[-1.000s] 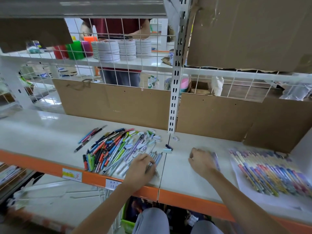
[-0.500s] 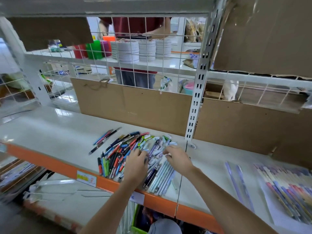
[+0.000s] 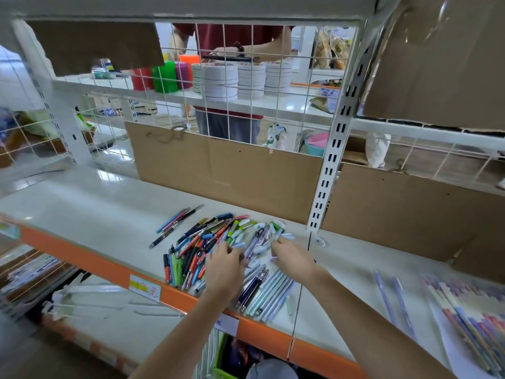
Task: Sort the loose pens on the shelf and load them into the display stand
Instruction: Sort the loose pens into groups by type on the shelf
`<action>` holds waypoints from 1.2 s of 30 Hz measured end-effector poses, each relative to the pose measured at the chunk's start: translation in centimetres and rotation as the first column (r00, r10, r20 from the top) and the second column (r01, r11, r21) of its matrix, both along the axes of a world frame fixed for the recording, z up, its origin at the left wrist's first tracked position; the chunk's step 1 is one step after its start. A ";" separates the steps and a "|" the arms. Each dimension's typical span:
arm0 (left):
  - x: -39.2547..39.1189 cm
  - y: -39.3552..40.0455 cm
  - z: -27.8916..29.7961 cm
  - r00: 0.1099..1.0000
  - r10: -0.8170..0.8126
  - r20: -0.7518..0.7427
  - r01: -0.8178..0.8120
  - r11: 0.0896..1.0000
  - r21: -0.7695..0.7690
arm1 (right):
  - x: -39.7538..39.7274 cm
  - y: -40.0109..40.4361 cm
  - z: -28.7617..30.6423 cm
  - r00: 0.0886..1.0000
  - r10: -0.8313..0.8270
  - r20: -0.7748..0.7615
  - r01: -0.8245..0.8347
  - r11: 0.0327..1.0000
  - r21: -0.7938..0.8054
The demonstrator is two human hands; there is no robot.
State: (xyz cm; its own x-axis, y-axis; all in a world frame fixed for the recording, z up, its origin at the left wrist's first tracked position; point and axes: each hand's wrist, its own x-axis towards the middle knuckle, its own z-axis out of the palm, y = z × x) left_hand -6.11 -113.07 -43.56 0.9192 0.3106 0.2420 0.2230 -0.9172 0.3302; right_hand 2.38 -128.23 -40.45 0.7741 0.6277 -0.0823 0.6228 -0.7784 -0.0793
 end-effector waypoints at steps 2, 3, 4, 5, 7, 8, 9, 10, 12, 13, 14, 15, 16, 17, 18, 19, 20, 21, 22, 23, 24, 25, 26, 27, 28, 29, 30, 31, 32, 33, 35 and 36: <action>0.5 -0.2 1.0 0.993 0.017 -0.117 -0.008 0.997 0.074 | -0.3 -0.7 0.1 0.999 -0.030 -0.028 0.031 0.999 0.035; 0.8 -0.3 1.5 0.983 0.021 -0.181 -0.001 0.994 0.111 | -0.5 -1.1 0.0 0.997 -0.053 -0.049 0.057 0.996 0.071; 1.1 -0.4 1.8 0.972 0.022 -0.234 0.012 0.990 0.139 | -0.8 -1.4 0.1 0.995 -0.076 -0.066 0.084 0.988 0.129; 1.3 -0.5 2.0 0.963 0.019 -0.270 0.023 0.988 0.152 | -1.2 -1.8 0.3 0.991 -0.102 -0.090 0.116 0.977 0.180; 1.2 -0.5 2.1 0.957 0.026 -0.289 0.022 0.987 0.160 | -2.0 -2.7 0.8 0.983 -0.142 -0.113 0.168 0.948 0.269; 0.9 -0.5 2.1 0.959 0.034 -0.280 0.012 0.987 0.162 | -2.4 -3.3 1.0 0.979 -0.159 -0.126 0.191 0.934 0.302; 0.5 -0.5 2.0 0.965 0.039 -0.260 0.002 0.987 0.158 | -2.9 -3.9 1.2 0.974 -0.175 -0.145 0.215 0.917 0.337; 0.0 -0.4 1.9 0.972 0.039 -0.231 -0.005 0.989 0.146 | -3.4 -4.6 1.3 0.968 -0.184 -0.171 0.238 0.893 0.382; -1.3 -0.5 1.6 0.990 0.006 -0.142 0.010 0.994 0.113 | -4.5 -6.1 1.2 0.930 -0.202 -0.308 0.343 0.779 0.524; -1.9 -0.6 1.3 0.998 -0.034 -0.058 0.038 0.996 0.081 | -5.0 -6.8 1.1 0.890 -0.194 -0.412 0.422 0.689 0.588; -2.4 -0.8 1.0 0.996 -0.083 0.046 0.081 0.996 0.040 | -5.6 -7.5 1.0 0.841 -0.168 -0.514 0.503 0.595 0.627; -2.8 -1.0 0.9 0.983 -0.124 0.135 0.125 0.992 0.001 | -6.0 -8.2 0.9 0.789 -0.134 -0.599 0.574 0.508 0.642; -3.1 -1.2 0.8 0.970 -0.156 0.186 0.164 0.986 -0.027 | -6.4 -8.8 0.9 0.742 -0.100 -0.663 0.632 0.432 0.643; -3.2 -1.4 0.8 0.963 -0.180 0.199 0.191 0.981 -0.040 | -6.7 -9.2 0.8 0.705 -0.072 -0.705 0.676 0.369 0.638; -3.2 -1.6 0.9 0.964 -0.197 0.182 0.208 0.977 -0.048 | -6.9 -9.6 0.9 0.680 -0.053 -0.731 0.705 0.321 0.632; -3.0 -1.8 0.9 0.964 -0.212 0.162 0.222 0.974 -0.051 | -7.1 -9.9 0.8 0.663 -0.047 -0.747 0.726 0.287 0.625; -2.7 -2.1 1.0 0.964 -0.223 0.147 0.232 0.972 -0.046 | -7.4 -10.2 0.9 0.649 -0.045 -0.760 0.741 0.266 0.617; -2.5 -2.3 0.9 0.960 -0.240 0.142 0.246 0.969 -0.032 | -7.6 -10.5 0.8 0.636 -0.040 -0.771 0.754 0.245 0.609; -2.3 -2.7 1.0 0.957 -0.256 0.136 0.261 0.965 -0.021 | -7.8 -10.8 0.9 0.623 -0.027 -0.782 0.766 0.222 0.603; -2.2 -3.0 1.1 0.951 -0.276 0.140 0.281 0.959 -0.020 | -8.0 -11.1 1.0 0.613 -0.009 -0.790 0.775 0.199 0.599; -2.1 -3.4 1.3 0.943 -0.298 0.148 0.307 0.951 -0.037 | -8.1 -11.3 1.1 0.607 0.008 -0.794 0.781 0.174 0.599; -2.1 -3.9 1.5 0.934 -0.324 0.149 0.337 0.939 -0.072 | -8.2 -11.6 1.3 0.607 0.026 -0.795 0.783 0.151 0.603; -2.2 -4.4 1.7 0.928 -0.349 0.130 0.364 0.924 -0.119 | -8.4 -11.9 1.5 0.608 0.041 -0.793 0.783 0.131 0.608; -2.3 -4.9 1.9 0.918 -0.384 0.097 0.395 0.900 -0.182 | -8.5 -12.0 1.8 0.613 0.051 -0.788 0.781 0.112 0.615; -2.5 -5.3 1.9 0.906 -0.419 0.061 0.421 0.873 -0.248 | -8.7 -12.2 2.0 0.622 0.060 -0.781 0.775 0.097 0.625; -2.7 -5.6 1.9 0.892 -0.449 0.053 0.444 0.850 -0.283 | -8.8 -12.4 2.2 0.633 0.071 -0.771 0.766 0.088 0.637; -2.8 -5.8 1.8 0.882 -0.467 0.061 0.465 0.841 -0.278 | -8.9 -12.5 2.4 0.644 0.082 -0.761 0.756 0.084 0.649; -3.0 -5.8 1.7 0.875 -0.478 0.072 0.479 0.837 -0.266 | -9.0 -12.6 2.5 0.653 0.092 -0.752 0.747 0.084 0.659; -3.1 -5.9 1.6 0.874 -0.480 0.076 0.482 0.837 -0.260 | -9.1 -12.7 2.6 0.659 0.097 -0.745 0.740 0.087 0.666; -3.2 -5.9 1.6 0.875 -0.478 0.080 0.481 0.835 -0.267 | -9.1 -12.8 2.6 0.665 0.099 -0.741 0.736 0.088 0.672; -3.2 -5.8 1.5 0.882 -0.465 0.081 0.468 0.840 -0.274 | -9.1 -12.9 2.7 0.675 0.103 -0.731 0.727 0.074 0.682; -3.1 -5.7 1.4 0.886 -0.458 0.079 0.461 0.845 -0.273 | -9.2 -12.9 2.8 0.681 0.106 -0.724 0.722 0.064 0.689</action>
